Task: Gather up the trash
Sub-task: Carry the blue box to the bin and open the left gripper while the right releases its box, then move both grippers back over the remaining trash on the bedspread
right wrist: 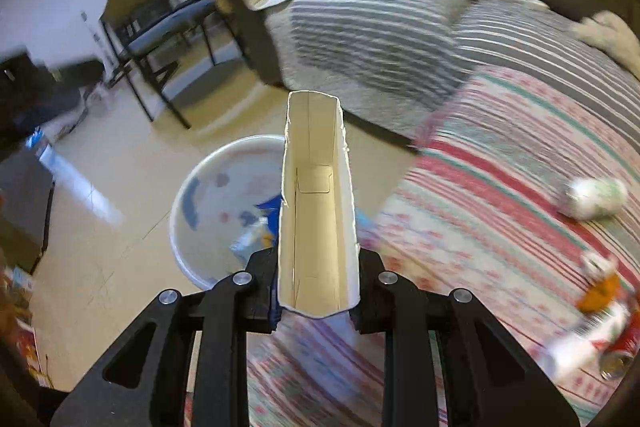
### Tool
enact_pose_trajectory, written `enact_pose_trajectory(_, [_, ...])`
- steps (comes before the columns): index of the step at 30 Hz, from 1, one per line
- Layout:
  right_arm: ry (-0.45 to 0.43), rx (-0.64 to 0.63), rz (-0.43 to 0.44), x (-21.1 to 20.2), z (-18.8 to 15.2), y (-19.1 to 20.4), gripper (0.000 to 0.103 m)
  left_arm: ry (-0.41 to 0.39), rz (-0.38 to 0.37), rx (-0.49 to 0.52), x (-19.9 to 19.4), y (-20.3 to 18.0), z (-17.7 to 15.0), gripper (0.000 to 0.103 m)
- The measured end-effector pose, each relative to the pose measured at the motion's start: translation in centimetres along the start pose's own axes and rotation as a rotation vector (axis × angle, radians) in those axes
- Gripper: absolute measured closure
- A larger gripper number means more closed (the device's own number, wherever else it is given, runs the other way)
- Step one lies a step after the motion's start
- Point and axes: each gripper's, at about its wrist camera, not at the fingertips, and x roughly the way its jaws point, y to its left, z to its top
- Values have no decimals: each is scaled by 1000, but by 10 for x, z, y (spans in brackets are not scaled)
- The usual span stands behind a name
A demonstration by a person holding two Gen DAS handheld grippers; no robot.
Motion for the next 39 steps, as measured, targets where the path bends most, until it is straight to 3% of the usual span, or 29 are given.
enact_pose_trajectory(2, [10,-22,18,16,5,18,77,-11,15,-26,-1,10,4,61])
enact_pose_trajectory(4, [14,-26,30,27,10,34,62,-16,20,-52,-2,21,8,61])
enact_pose_trajectory(5, [13,-23,30,30,13,38,45,-16,23,-59,-1,23,9,61])
enact_pose_trajectory(6, [9,-18,30,32,14,42,36,-16,26,-63,-1,26,9,60])
enact_pose_trajectory(10, [7,-7,-10,30,18,44,27,-7,22,-65,0,26,10,58])
enact_pose_trajectory(16, [-12,44,-130,1,11,4,25,10,-9,-40,0,9,5,49])
enact_pose_trajectory(23, [-72,160,-273,-53,-1,-66,16,74,-92,59,6,-48,-11,19])
enact_pose_trajectory(30, [-85,199,-451,-100,-21,-125,15,104,-162,211,7,-119,-41,14])
enact_pose_trajectory(39, [-96,317,-622,-151,-77,-202,8,166,-224,296,14,-178,-71,7])
